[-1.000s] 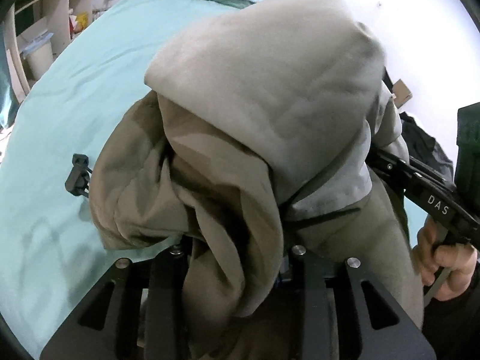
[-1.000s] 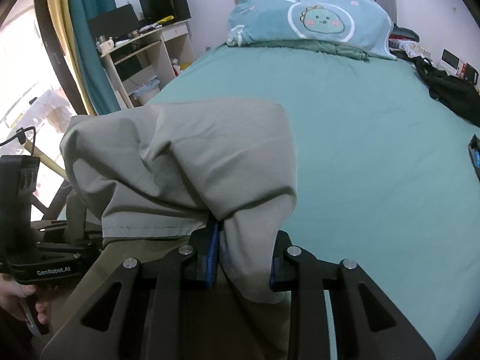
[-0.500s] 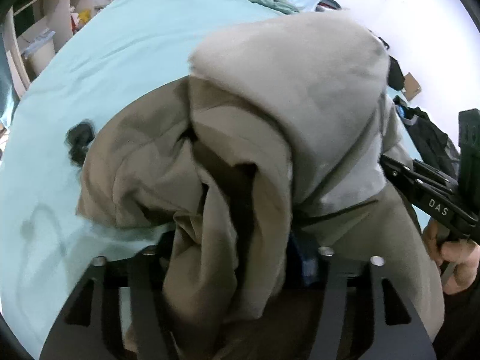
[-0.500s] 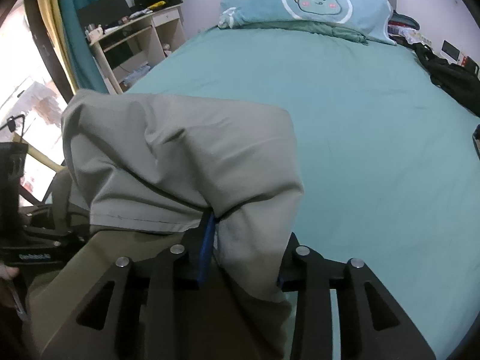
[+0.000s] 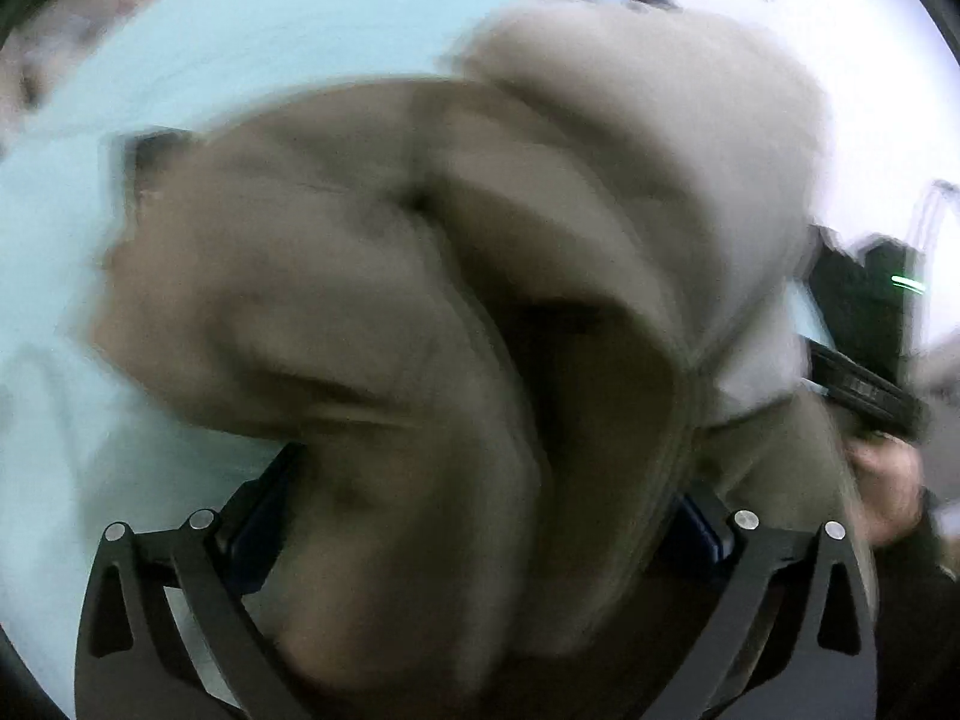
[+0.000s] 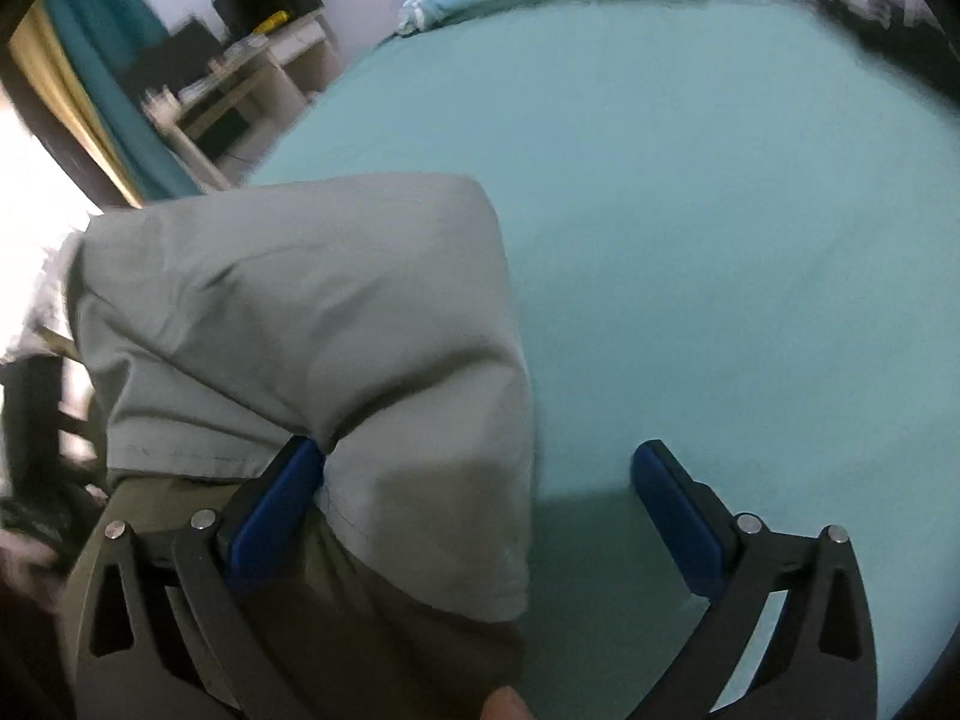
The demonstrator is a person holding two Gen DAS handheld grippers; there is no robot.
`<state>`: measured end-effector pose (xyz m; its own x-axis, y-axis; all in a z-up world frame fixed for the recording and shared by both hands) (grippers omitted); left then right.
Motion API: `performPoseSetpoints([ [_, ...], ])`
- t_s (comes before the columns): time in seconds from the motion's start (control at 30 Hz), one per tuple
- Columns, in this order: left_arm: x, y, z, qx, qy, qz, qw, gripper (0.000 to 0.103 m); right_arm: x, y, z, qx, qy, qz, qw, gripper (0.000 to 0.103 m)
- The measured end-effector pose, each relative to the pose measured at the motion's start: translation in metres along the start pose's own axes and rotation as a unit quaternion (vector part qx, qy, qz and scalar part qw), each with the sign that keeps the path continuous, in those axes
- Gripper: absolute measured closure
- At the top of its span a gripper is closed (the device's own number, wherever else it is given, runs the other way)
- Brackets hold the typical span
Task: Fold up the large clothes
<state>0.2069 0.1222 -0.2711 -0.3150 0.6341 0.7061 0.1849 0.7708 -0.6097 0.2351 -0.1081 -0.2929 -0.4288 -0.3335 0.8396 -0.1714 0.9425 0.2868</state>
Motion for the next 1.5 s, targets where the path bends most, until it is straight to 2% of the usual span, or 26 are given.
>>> performPoseSetpoints([
  [0.03,-0.003,-0.007,0.003,0.008,-0.001,0.018,0.9998,0.000,-0.003,-0.004,0.001,-0.005,-0.002,-0.018,1.000,0.000],
  [0.07,-0.006,-0.011,0.005,0.009,-0.004,0.017,0.9998,0.000,-0.001,-0.001,0.000,0.009,-0.017,-0.016,1.000,0.000],
  [0.17,-0.010,-0.016,0.004,0.008,-0.003,0.023,0.9997,0.000,-0.006,0.015,0.000,0.041,-0.029,0.001,0.999,0.000],
  [0.2,-0.007,-0.018,0.005,0.017,-0.005,0.050,0.9986,0.003,-0.008,0.023,-0.001,0.049,-0.025,-0.013,0.998,0.000],
  [0.23,-0.006,-0.020,0.005,0.024,-0.008,0.067,0.9974,0.006,-0.008,0.028,-0.002,0.053,-0.023,-0.032,0.998,0.008],
  [0.27,-0.005,-0.021,0.007,0.026,-0.012,0.072,0.9970,0.012,-0.008,0.033,-0.003,0.057,-0.021,-0.052,0.997,0.020],
  [0.3,-0.005,-0.022,0.008,0.024,-0.015,0.070,0.9971,0.018,-0.009,0.037,-0.003,0.060,-0.020,-0.056,0.996,0.022],
  [0.37,-0.005,-0.027,0.012,0.016,-0.018,0.070,0.9973,0.030,-0.005,0.048,0.000,0.077,-0.025,-0.055,0.995,0.043],
  [0.4,-0.005,-0.032,0.010,0.010,-0.021,0.064,0.9977,0.040,-0.003,0.049,0.001,0.081,-0.031,-0.052,0.995,0.048],
  [0.47,-0.003,-0.049,0.015,-0.020,-0.025,0.038,0.9988,0.056,0.008,0.054,0.005,0.091,-0.051,-0.039,0.994,0.068],
  [0.53,0.004,-0.063,0.017,-0.037,-0.035,0.024,0.9984,0.063,0.022,0.057,0.005,0.097,-0.070,-0.032,0.992,0.074],
  [0.6,0.015,-0.072,0.019,-0.038,-0.054,0.027,0.9975,0.072,0.037,0.060,0.003,0.095,-0.089,-0.031,0.991,0.075],
  [0.77,0.054,-0.104,0.018,-0.055,-0.114,0.033,0.9914,0.078,0.095,0.076,-0.005,0.105,-0.147,-0.031,0.983,0.077],
  [0.97,0.105,-0.146,0.021,-0.080,-0.171,0.032,0.9815,0.079,0.167,0.112,-0.007,0.135,-0.214,-0.023,0.967,0.077],
  [1.2,0.176,-0.188,0.038,-0.118,-0.227,0.010,0.9667,0.079,0.237,0.151,0.005,0.165,-0.285,-0.016,0.944,0.078],
  [1.4,0.225,-0.210,0.063,-0.129,-0.260,-0.016,0.9567,0.079,0.275,0.192,0.017,0.182,-0.319,-0.030,0.930,0.078],
  [1.5,0.239,-0.217,0.071,-0.130,-0.272,-0.033,0.9529,0.079,0.277,0.207,0.019,0.189,-0.324,-0.041,0.926,0.078],
])
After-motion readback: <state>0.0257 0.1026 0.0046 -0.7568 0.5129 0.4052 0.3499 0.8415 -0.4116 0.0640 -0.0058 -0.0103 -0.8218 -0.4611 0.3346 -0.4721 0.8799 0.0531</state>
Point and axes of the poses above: each gripper's, at about its wrist camera, not at the fingertips, and x roughly against the way its jaws point, y to its left, z to its underside, the point moved 5 cm from there along -x, roughly the way its jaws point, and after that the axes turned 9 degrees about z, right-handed, at the moved point
